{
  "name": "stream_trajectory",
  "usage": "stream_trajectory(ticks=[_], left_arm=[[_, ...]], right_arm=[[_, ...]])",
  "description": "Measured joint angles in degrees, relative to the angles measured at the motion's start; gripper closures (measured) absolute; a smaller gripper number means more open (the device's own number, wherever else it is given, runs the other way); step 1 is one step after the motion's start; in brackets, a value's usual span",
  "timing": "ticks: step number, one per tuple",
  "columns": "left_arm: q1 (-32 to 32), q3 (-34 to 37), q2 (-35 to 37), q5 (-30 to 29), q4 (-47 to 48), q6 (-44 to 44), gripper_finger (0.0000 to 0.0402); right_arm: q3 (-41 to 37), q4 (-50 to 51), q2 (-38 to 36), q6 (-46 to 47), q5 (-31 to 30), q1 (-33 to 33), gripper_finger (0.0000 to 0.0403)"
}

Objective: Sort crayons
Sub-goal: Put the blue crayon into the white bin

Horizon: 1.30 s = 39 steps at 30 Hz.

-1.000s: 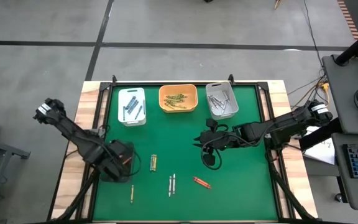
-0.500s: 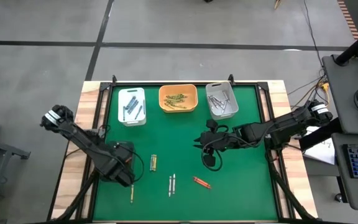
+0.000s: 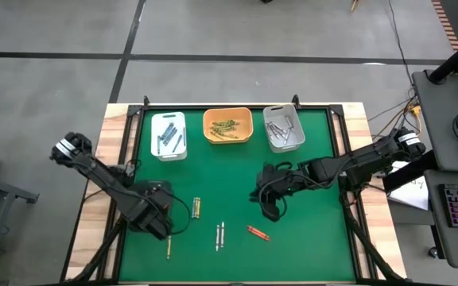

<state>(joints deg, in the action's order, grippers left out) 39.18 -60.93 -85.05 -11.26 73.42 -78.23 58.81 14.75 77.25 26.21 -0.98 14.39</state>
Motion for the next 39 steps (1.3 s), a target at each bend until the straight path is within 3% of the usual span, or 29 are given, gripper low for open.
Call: stream_trajectory(ticks=[5,13,17,23,28,34,39], left_arm=[[0.0,0.0,2.4,-8.2,-9.2,8.3,0.0324],[0.0,0.0,6.0,-26.1,-15.8,18.8,0.0326],[0.0,0.0,6.6,-29.1,-23.7,31.4,0.0326],[-0.3,0.0,3.7,-29.4,-35.0,46.4,0.0326],[-3.0,0.0,1.0,-27.7,-35.8,40.3,0.0326],[-7.7,0.0,-2.5,-23.1,-35.7,26.8,0.0326],[-11.8,0.0,-6.1,-14.6,-35.7,17.7,0.0326]], right_arm=[[0.0,0.0,0.0,11.6,9.7,0.8,0.033],[0.0,0.1,0.0,19.7,10.7,3.3,0.0332],[0.0,3.8,0.0,21.2,10.7,3.8,0.0333],[0.0,20.9,0.0,19.8,10.4,3.7,0.0335],[0.0,31.5,0.0,20.3,9.9,3.7,0.0335],[0.0,31.2,0.0,18.2,7.0,3.7,0.0335],[0.0,31.2,0.0,16.2,3.8,3.7,0.0335]])
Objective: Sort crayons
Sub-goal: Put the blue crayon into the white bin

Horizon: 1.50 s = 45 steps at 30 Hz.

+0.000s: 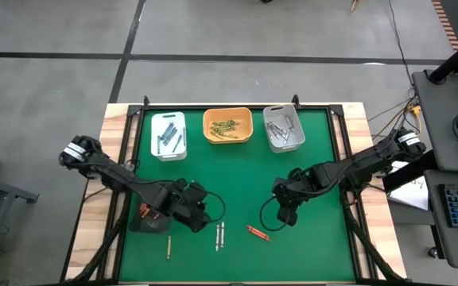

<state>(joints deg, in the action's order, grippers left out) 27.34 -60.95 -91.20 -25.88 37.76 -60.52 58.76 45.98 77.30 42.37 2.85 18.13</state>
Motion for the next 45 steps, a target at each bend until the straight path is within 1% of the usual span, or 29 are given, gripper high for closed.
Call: stream_trajectory(ticks=[3,5,9,11,14,23,26,35,45], left_arm=[[-0.7,0.0,-2.0,3.4,1.2,-2.1,0.0326],[-0.7,0.0,-3.2,4.8,4.1,-4.1,0.0326],[-0.7,0.0,-4.2,5.8,10.5,-8.6,0.0326],[-0.7,0.0,-4.6,5.8,12.2,-9.6,0.0326],[-0.9,0.0,-5.0,5.7,12.1,-9.2,0.0326],[-1.2,0.0,-7.6,5.6,10.7,-9.1,0.0325],[-1.2,0.0,-8.5,5.5,10.3,-9.1,0.0317],[-1.3,0.0,-10.2,5.5,9.7,-9.1,0.0276],[-1.5,0.0,-11.3,4.8,9.4,-9.1,0.0271]], right_arm=[[0.0,0.0,0.0,-1.0,-0.8,0.0,0.0335],[0.0,0.0,0.0,-1.1,-1.5,0.0,0.0335],[0.0,-0.1,0.0,-1.9,-2.7,0.0,0.0335],[0.0,-0.3,0.0,-2.5,-3.5,0.0,0.0335],[0.0,-0.5,0.0,-2.6,-4.5,0.0,0.0335],[0.0,-1.9,0.0,-2.6,-4.5,0.0,0.0335],[0.0,-1.9,0.0,-2.6,-4.5,0.0,0.0335],[0.0,-2.0,0.0,-2.6,-4.5,0.0,0.0335],[0.0,-2.2,0.0,-2.6,-4.5,0.0,0.0335]])
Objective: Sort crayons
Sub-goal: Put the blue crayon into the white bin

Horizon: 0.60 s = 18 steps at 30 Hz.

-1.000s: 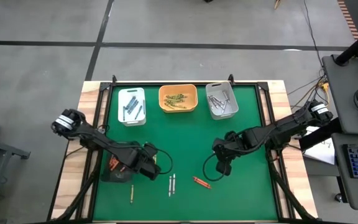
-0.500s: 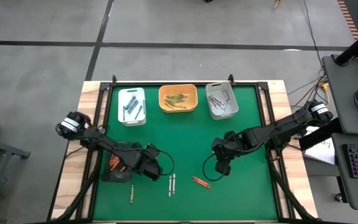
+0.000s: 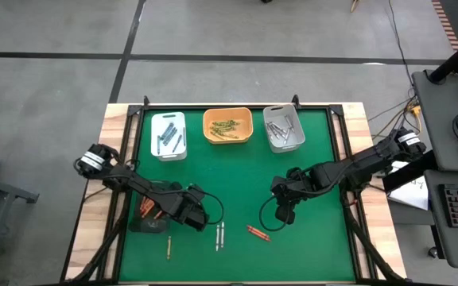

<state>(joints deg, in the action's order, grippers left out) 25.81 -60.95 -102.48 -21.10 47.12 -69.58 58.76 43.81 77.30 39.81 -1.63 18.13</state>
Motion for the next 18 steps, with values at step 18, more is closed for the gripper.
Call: stream_trajectory(ticks=[18], left_arm=[[0.0,0.0,0.0,0.0,0.5,0.0,0.0271]], right_arm=[[0.0,-0.5,0.0,0.0,0.0,0.0,0.0335]])
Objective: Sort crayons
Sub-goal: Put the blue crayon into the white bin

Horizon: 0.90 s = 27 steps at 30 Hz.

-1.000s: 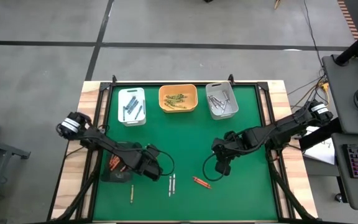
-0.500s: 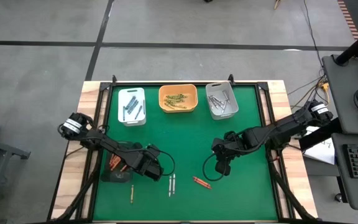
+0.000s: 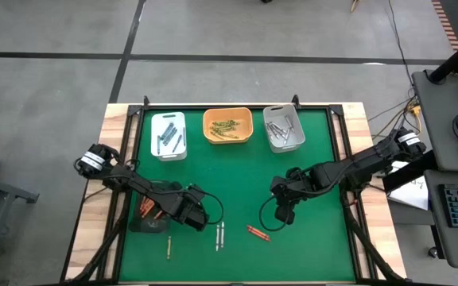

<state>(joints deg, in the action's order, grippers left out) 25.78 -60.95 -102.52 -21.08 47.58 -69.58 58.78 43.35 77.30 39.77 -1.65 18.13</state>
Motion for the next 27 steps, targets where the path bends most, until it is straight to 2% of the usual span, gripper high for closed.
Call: stream_trajectory(ticks=[27], left_arm=[[0.4,1.0,0.0,1.1,-1.4,-0.4,0.0271]], right_arm=[[0.0,-0.8,0.0,-0.9,0.0,0.0,0.0335]])
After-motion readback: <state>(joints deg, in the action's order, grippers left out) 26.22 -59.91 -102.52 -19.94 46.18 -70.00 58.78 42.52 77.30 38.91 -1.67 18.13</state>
